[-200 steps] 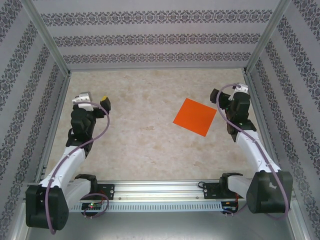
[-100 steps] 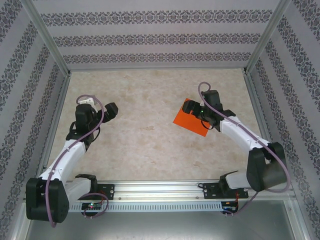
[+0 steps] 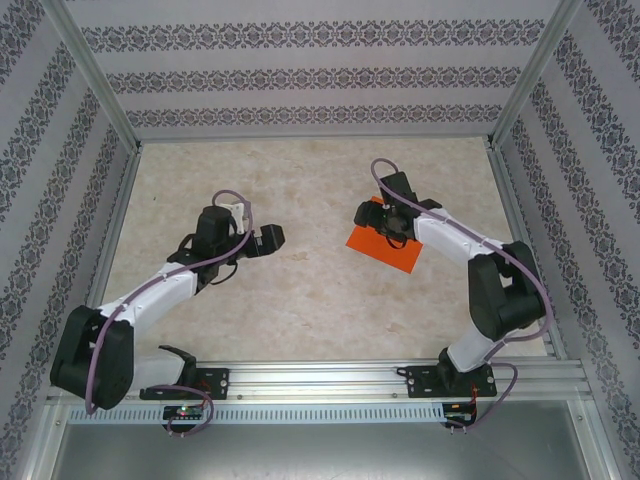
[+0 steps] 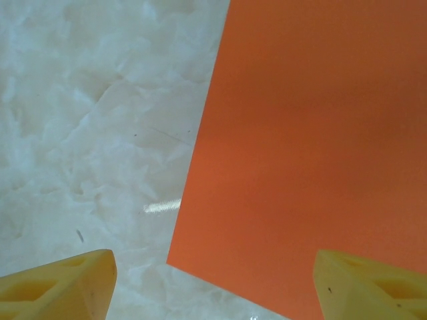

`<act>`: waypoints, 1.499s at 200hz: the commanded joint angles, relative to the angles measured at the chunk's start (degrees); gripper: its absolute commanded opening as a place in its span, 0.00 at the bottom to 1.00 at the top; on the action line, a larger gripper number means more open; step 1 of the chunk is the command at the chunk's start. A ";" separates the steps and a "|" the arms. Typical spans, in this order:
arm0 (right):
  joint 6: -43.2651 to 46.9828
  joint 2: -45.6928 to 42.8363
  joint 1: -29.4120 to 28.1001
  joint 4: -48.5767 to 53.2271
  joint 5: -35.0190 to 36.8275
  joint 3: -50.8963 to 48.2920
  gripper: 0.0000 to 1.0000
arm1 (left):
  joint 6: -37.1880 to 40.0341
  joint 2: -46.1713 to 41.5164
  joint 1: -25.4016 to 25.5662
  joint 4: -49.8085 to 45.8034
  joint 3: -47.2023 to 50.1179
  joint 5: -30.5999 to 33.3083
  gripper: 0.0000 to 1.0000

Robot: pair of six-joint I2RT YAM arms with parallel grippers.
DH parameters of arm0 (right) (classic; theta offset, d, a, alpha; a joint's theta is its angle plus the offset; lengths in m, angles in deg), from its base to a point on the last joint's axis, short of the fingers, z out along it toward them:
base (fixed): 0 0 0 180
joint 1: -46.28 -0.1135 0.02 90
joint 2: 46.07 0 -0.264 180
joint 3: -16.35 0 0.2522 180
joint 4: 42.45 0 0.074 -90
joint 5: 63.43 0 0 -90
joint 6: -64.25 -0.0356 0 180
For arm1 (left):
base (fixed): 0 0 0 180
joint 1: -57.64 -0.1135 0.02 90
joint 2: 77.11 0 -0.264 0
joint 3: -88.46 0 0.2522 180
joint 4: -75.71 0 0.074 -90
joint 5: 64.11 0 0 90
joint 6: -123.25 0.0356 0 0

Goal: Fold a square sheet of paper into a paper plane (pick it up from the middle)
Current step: Move the square sheet of paper to the center of the table.

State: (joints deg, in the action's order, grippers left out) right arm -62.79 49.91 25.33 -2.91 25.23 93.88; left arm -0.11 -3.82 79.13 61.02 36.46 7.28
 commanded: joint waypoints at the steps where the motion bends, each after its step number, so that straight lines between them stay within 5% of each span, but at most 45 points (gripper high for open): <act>1: 0.08 4.52 0.46 2.78 2.38 5.66 0.77 | 1.70 1.71 2.51 0.57 -2.57 1.69 1.00; 65: 0.30 18.10 1.93 7.53 -0.22 18.74 0.74 | 4.51 -3.81 2.78 -4.54 -1.29 7.67 1.00; 134: 0.62 21.96 -1.69 5.36 -4.71 15.08 0.70 | 4.27 -5.79 2.76 -3.82 1.38 9.02 1.00; 214: 3.71 18.40 -13.02 1.32 -9.17 5.29 0.69 | 4.67 -5.94 2.81 -3.79 2.26 10.10 1.00; 259: 3.12 9.31 -15.23 -0.03 -5.11 5.24 0.72 | 2.87 -7.33 2.82 -0.62 4.22 13.28 1.00; 300: 2.69 1.83 -12.09 1.23 6.15 3.38 0.81 | 4.15 -8.45 2.82 -0.75 3.33 13.80 1.00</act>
State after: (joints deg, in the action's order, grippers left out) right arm -59.20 56.14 10.45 -2.54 23.96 98.16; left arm 3.19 -11.10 81.67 58.13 40.74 19.61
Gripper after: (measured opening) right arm 0.799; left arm 0.999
